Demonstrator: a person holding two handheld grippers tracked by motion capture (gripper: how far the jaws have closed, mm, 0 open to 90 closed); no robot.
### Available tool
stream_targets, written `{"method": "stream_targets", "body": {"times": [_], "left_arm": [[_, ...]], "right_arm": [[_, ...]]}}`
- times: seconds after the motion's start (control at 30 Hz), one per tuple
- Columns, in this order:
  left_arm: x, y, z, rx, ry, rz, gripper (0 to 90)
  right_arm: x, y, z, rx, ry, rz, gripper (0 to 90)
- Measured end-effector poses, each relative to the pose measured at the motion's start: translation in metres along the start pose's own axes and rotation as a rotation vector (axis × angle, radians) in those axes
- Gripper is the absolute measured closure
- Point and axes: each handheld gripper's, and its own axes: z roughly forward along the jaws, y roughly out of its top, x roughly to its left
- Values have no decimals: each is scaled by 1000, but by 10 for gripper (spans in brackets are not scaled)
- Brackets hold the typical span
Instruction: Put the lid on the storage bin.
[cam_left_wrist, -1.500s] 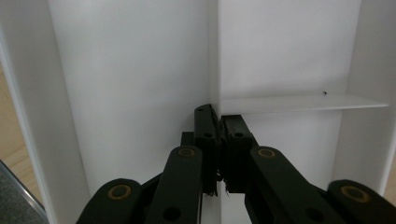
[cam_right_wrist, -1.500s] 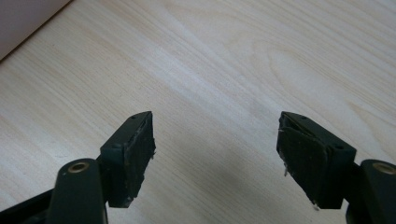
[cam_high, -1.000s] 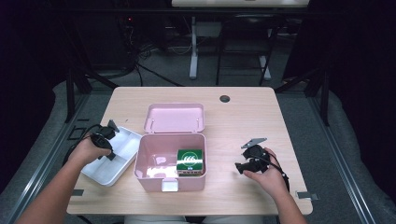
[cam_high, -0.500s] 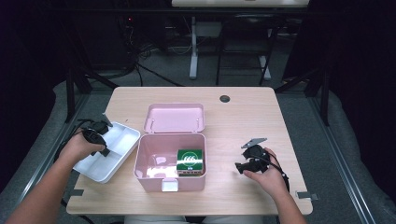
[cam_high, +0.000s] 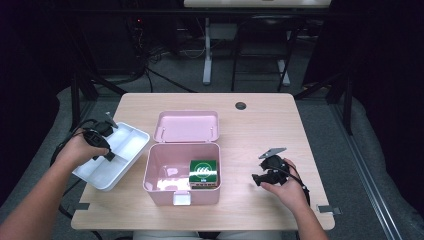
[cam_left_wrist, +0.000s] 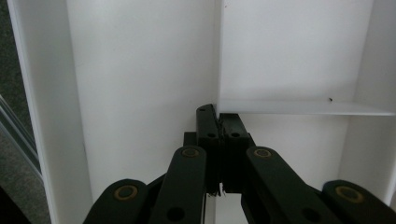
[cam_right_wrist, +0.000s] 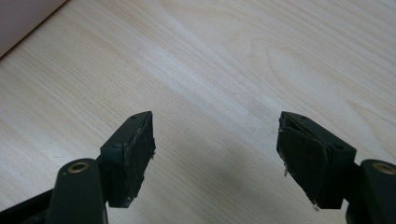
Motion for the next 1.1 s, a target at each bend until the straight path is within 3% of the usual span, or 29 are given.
{"method": "stream_targets", "body": {"times": [0.2, 0.4, 0.43, 0.6, 0.63, 0.73, 0.77, 0.8, 0.83, 0.87, 0.97, 1.0, 1.1], "left_arm": [[-7, 2, -22, -24, 4, 41, 892], [-20, 8, -37, -56, 6, 135, 891], [-26, 10, -39, -60, 12, 175, 892], [-44, 18, -41, -59, 12, 294, 891], [-44, 18, -41, -59, 12, 294, 891], [-57, 23, -41, -52, 25, 360, 891], [-66, 26, -41, -48, 26, 405, 891], [-66, 26, -41, -48, 26, 405, 891], [-76, 29, -41, -50, 24, 443, 892], [-76, 29, -41, -50, 24, 443, 891], [-91, 33, -42, -35, 23, 513, 891], [-102, 36, -42, -30, 22, 550, 891], [-116, 40, -42, -16, 20, 606, 892]], "right_arm": [[-1, 0, 0, 0, 0, 1, 269], [0, 0, 1, 4, -3, -3, 269], [0, 0, 1, 5, -5, -2, 269], [0, 0, 1, 9, -4, -6, 269], [0, 0, 1, 9, -4, -6, 269], [0, 0, 2, 9, -1, -9, 269], [0, -1, 2, 12, -3, -10, 269], [0, -1, 2, 12, -3, -10, 269], [0, -1, 3, 10, -1, -8, 269], [0, -1, 3, 10, -1, -8, 269], [0, -1, 2, 9, 0, -9, 269], [0, -1, 2, 10, -1, -9, 269], [0, -1, 3, 8, -1, -10, 269]]}}
